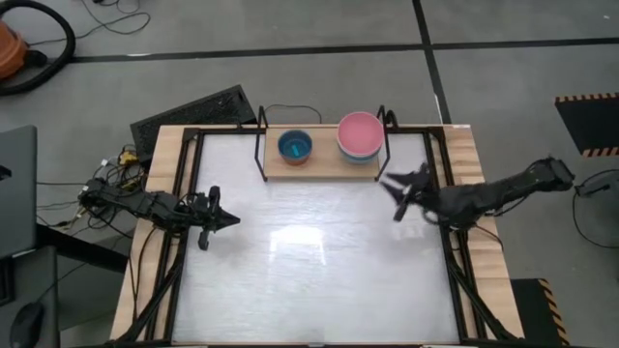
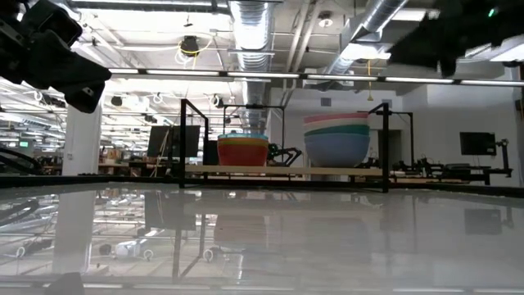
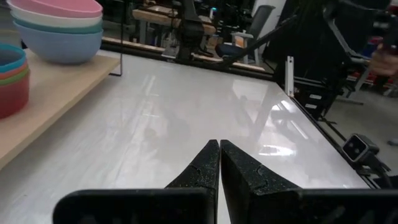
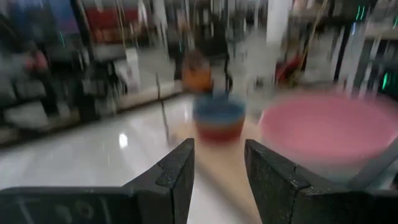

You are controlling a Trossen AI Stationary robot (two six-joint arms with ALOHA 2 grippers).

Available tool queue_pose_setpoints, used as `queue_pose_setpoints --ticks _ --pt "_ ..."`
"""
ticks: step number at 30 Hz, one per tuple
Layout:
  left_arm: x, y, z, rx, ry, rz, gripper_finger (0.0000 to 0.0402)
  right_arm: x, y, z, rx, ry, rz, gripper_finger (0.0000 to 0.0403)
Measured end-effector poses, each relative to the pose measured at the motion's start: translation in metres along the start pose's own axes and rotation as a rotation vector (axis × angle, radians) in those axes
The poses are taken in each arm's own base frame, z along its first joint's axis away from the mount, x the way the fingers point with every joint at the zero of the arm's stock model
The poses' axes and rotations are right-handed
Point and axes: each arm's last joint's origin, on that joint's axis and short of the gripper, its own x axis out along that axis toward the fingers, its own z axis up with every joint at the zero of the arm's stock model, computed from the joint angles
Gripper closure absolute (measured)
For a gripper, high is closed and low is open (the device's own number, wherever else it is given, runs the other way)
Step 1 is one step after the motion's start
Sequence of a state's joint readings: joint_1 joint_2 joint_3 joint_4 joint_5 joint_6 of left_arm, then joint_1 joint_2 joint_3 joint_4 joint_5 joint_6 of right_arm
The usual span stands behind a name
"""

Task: Place and stack bowls onto a shelf
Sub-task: Return to Home Position

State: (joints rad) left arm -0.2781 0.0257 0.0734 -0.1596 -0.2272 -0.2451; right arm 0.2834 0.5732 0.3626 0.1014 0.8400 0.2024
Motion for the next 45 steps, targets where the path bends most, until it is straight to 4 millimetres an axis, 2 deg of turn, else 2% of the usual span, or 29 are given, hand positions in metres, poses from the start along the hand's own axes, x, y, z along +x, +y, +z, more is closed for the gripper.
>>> queue_pose_setpoints --ticks 2,5,8,10,13,15,18,21,24,29,38,45 --pt "0.000 0.000 0.000 0.001 -0.005 0.017 0.0401 -0.012 -0.013 0.016 0.020 -0.087 0.000 0.0237" --pt "0.000 0.001 0.000 0.000 -0.009 0.028 0.0401 -0.034 -0.035 0.030 0.071 -0.190 0.000 0.0237" --pt "0.000 0.001 0.000 -0.002 -0.006 0.020 0.0401 -0.055 -0.059 0.031 0.098 -0.238 -0.021 0.0237" --pt "0.000 0.001 0.000 -0.004 -0.007 0.021 0.0401 -0.060 -0.067 0.026 0.152 -0.225 -0.060 0.0237" --pt "0.000 0.001 0.001 -0.004 -0.010 0.025 0.0401 -0.058 -0.067 0.019 0.148 -0.166 -0.073 0.0237" --pt "0.000 0.001 0.001 -0.009 -0.014 0.037 0.0401 -0.053 -0.062 0.014 0.228 -0.154 -0.089 0.0237" --pt "0.000 0.001 0.001 -0.033 -0.017 0.043 0.0401 -0.041 -0.055 -0.019 0.183 -0.050 -0.059 0.0237" --pt "0.000 0.001 0.001 -0.061 -0.016 0.042 0.0401 -0.033 -0.049 -0.039 0.292 -0.099 -0.012 0.0237" --pt "0.000 0.001 0.000 -0.105 -0.011 0.033 0.0401 -0.025 -0.044 -0.068 0.287 -0.114 0.054 0.0237" --pt "0.000 -0.001 0.000 -0.091 0.006 -0.018 0.0401 -0.026 -0.042 -0.065 0.214 -0.132 0.161 0.0237" --pt "0.000 0.001 0.002 0.019 -0.030 0.035 0.0401 -0.028 -0.037 -0.069 -0.018 -0.097 0.355 0.0237" --pt "0.000 0.003 0.001 0.055 -0.031 0.102 0.0401 -0.027 -0.038 -0.070 -0.066 -0.103 0.299 0.0237"
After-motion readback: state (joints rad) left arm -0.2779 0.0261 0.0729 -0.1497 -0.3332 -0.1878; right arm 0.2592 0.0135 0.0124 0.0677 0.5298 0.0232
